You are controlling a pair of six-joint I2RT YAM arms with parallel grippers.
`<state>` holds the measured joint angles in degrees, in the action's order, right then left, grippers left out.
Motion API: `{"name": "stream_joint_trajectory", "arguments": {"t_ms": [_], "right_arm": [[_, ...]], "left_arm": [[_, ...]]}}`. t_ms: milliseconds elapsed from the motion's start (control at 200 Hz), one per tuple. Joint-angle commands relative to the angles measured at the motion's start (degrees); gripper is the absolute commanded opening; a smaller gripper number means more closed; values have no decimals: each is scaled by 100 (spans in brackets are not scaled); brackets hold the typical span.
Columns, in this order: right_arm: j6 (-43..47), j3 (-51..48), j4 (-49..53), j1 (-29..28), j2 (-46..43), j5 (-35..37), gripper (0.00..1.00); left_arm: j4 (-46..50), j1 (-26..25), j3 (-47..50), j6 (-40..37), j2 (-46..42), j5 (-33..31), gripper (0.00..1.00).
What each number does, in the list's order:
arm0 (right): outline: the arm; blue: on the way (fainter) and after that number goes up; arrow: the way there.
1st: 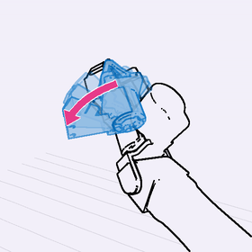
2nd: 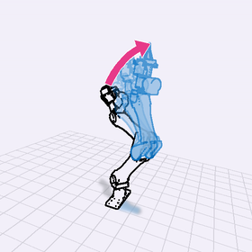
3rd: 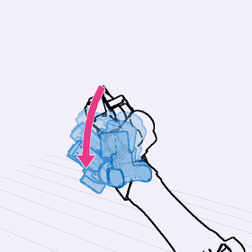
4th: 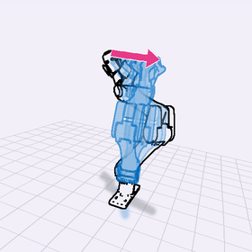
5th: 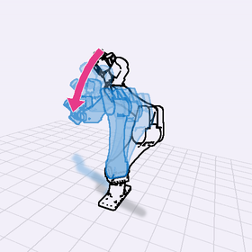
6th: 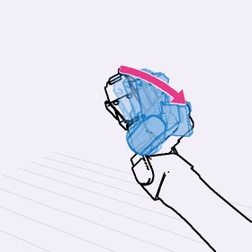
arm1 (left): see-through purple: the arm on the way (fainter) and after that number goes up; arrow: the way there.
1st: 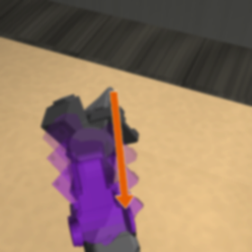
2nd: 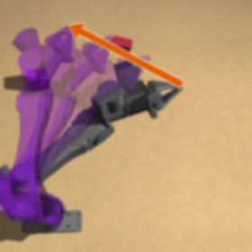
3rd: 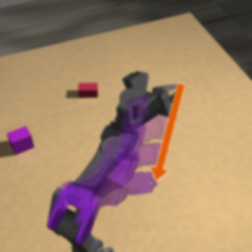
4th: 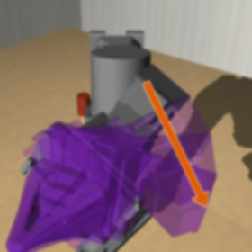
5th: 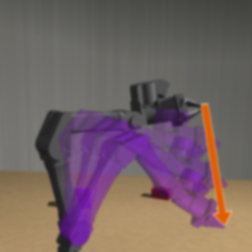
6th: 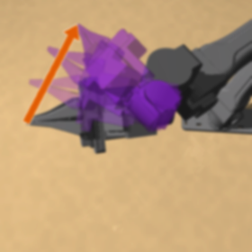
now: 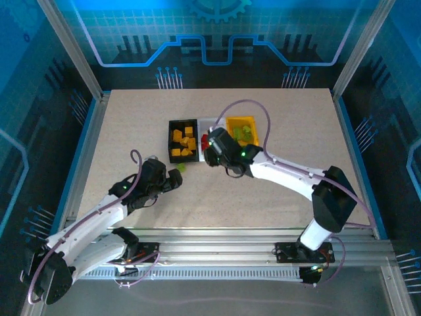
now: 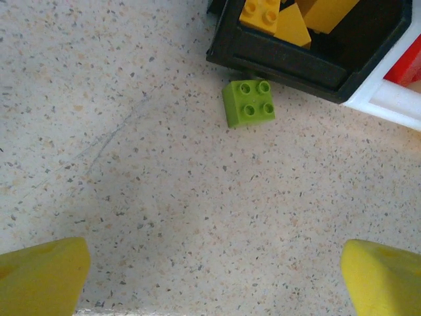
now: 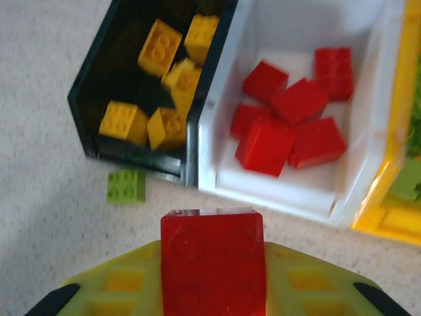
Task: Sort the legos into containers by color
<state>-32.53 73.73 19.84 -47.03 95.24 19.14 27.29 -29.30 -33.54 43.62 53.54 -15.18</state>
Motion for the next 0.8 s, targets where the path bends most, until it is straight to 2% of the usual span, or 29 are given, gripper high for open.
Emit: {"name": "stream_joint_trajectory", "arguments": {"t_ms": [0,135,195,265,350,510,665,795], "right_arm": [[-8,745,540,299,627,173,31],[-16,1794,928,581,1542,240,35],[12,2295,1124,685,1923,151,46],[27,2761,1310,755,2219,65,67],[46,2859,1254,766,2201,46,73],[-89,2033,765,713,1503,-41,75],[-304,817,271,688,666,-103,75],[-359,168,70,683,111,-85,74]], "left_arm": [[153,34,-273,3,-2,-103,99],[123,57,-379,-61,116,-74,99],[49,78,-407,-152,225,-43,99],[-62,87,-481,-272,428,-8,99],[-257,98,-566,-450,757,26,99],[-801,47,-700,-676,1539,-50,99],[-1353,-54,-895,-824,2485,-437,93],[-1662,-57,-1228,-886,3295,-603,87]]}}
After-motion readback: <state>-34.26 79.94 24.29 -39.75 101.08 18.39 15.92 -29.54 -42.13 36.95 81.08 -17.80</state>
